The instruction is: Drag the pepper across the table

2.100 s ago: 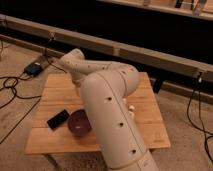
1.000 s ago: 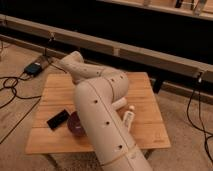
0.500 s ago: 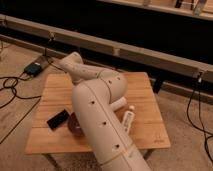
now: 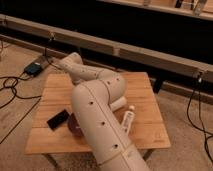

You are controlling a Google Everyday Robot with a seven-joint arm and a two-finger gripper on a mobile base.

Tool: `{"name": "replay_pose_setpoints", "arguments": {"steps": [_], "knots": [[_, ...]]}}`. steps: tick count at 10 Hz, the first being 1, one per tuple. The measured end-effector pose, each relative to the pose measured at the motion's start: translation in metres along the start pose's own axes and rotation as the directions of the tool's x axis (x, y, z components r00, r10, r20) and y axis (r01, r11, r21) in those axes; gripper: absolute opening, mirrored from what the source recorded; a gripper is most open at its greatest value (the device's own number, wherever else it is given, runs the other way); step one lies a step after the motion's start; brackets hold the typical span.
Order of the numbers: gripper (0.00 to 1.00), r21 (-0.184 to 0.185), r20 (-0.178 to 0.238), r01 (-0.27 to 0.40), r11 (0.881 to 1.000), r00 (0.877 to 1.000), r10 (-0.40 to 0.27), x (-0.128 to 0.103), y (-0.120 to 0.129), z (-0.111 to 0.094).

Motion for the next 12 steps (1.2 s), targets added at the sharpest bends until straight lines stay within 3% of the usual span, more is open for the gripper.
{"name": "replay_pose_setpoints", "arguments": {"steps": [2, 3, 12], "knots": [[0.02, -0.003, 0.002, 0.001, 1.0, 1.0, -0.001, 0.0, 0.0, -0.001], [0.0, -0.004, 0.002, 0.002, 1.0, 1.0, -0.002, -0.001, 0.001, -0.001], [0.0, -0.027, 0.056, 0.047, 0.999, 0.997, -0.046, -0.025, 0.02, -0.022]]}}
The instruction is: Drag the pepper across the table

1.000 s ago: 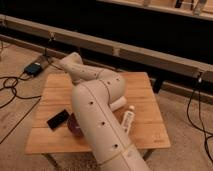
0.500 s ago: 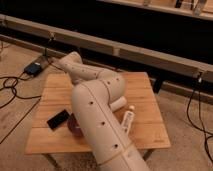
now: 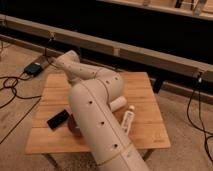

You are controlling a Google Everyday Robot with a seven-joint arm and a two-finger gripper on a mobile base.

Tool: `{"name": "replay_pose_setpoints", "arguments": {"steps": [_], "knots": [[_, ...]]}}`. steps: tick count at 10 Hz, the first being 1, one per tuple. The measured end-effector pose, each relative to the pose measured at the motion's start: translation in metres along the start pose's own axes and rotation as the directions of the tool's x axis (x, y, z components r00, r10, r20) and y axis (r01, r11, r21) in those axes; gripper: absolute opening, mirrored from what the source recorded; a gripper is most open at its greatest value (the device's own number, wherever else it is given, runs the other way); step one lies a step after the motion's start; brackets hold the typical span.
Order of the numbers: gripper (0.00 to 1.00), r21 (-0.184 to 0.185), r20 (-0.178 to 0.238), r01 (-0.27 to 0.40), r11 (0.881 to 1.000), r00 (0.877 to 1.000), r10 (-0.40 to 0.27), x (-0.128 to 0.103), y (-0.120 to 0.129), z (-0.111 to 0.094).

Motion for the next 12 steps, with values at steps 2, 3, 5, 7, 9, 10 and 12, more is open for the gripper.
{"name": "replay_pose_setpoints", "arguments": {"steps": [2, 3, 5, 7, 9, 10, 12], "knots": [[0.0, -0.006, 0.024, 0.031, 0.999, 0.999, -0.031, -0.017, 0.011, -0.006], [0.0, -0.008, 0.032, 0.048, 0.999, 0.998, -0.048, -0.026, 0.017, -0.008], [0.0, -0.013, 0.05, 0.087, 0.996, 0.995, -0.086, -0.044, 0.03, -0.013], [0.0, -0.022, 0.061, 0.13, 0.991, 0.99, -0.129, -0.062, 0.046, -0.014], [0.0, -0.029, 0.065, 0.169, 0.985, 0.984, -0.167, -0.076, 0.06, -0.013], [0.0, -0.033, 0.066, 0.185, 0.982, 0.981, -0.182, -0.082, 0.066, -0.013], [0.0, -0.04, 0.07, 0.221, 0.974, 0.973, -0.218, -0.096, 0.08, -0.013]]}}
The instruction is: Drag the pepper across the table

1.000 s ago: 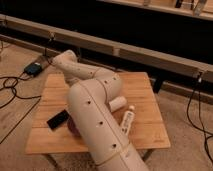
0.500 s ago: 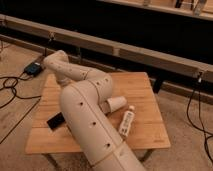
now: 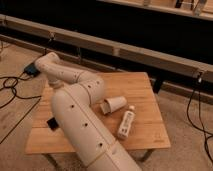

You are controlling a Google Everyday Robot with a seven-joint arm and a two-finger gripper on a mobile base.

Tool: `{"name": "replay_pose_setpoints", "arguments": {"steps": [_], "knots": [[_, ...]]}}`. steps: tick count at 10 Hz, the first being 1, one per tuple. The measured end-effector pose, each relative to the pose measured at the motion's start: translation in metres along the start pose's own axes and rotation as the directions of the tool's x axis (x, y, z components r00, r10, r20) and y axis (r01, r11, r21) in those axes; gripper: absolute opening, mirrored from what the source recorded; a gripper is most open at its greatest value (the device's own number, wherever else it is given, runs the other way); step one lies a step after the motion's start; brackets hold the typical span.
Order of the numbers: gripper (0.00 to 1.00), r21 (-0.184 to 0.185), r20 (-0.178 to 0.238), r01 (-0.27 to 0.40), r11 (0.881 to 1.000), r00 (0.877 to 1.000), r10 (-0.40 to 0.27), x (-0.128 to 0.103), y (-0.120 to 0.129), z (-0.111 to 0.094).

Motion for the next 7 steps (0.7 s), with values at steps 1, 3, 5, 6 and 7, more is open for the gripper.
{"name": "replay_pose_setpoints", "arguments": {"steps": [1, 3, 5, 6, 7], "knots": [[0.0, -0.003, 0.004, 0.016, 1.0, 1.0, -0.016, -0.008, 0.004, 0.0], [0.0, -0.009, 0.011, 0.045, 0.999, 0.999, -0.045, -0.021, 0.011, -0.001], [0.0, -0.015, 0.015, 0.08, 0.997, 0.997, -0.079, -0.034, 0.02, 0.0], [0.0, -0.018, 0.017, 0.09, 0.996, 0.996, -0.09, -0.039, 0.023, 0.0], [0.0, -0.022, 0.016, 0.104, 0.994, 0.994, -0.104, -0.044, 0.028, 0.002]]}}
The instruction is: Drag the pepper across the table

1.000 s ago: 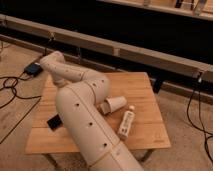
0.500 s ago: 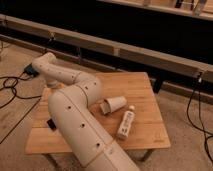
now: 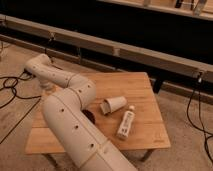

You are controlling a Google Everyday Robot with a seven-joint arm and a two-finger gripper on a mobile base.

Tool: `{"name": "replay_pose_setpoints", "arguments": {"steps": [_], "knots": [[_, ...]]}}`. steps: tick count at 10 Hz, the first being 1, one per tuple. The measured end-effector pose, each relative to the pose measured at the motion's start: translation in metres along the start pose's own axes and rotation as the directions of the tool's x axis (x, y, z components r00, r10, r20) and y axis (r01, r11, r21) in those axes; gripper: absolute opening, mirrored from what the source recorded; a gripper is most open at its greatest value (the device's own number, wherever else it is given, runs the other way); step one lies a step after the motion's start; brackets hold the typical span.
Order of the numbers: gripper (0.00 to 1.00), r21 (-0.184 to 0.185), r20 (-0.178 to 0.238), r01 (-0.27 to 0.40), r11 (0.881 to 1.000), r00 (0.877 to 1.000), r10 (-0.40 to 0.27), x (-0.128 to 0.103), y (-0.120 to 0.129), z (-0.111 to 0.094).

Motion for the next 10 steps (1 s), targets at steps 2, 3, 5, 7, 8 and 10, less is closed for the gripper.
{"name": "replay_pose_setpoints", "arguments": {"steps": [2, 3, 5, 7, 8, 10], "knots": [[0.0, -0.006, 0.003, 0.022, 1.0, 1.0, -0.022, -0.011, 0.006, 0.001], [0.0, -0.009, 0.006, 0.031, 0.999, 1.0, -0.031, -0.016, 0.009, 0.001], [0.0, -0.013, 0.014, 0.046, 0.999, 0.999, -0.046, -0.024, 0.013, 0.0], [0.0, -0.016, 0.021, 0.062, 0.998, 0.998, -0.062, -0.031, 0.017, -0.001], [0.0, -0.017, 0.024, 0.069, 0.997, 0.997, -0.069, -0.033, 0.019, -0.002], [0.0, -0.02, 0.024, 0.071, 0.997, 0.997, -0.071, -0.035, 0.02, -0.002]]}}
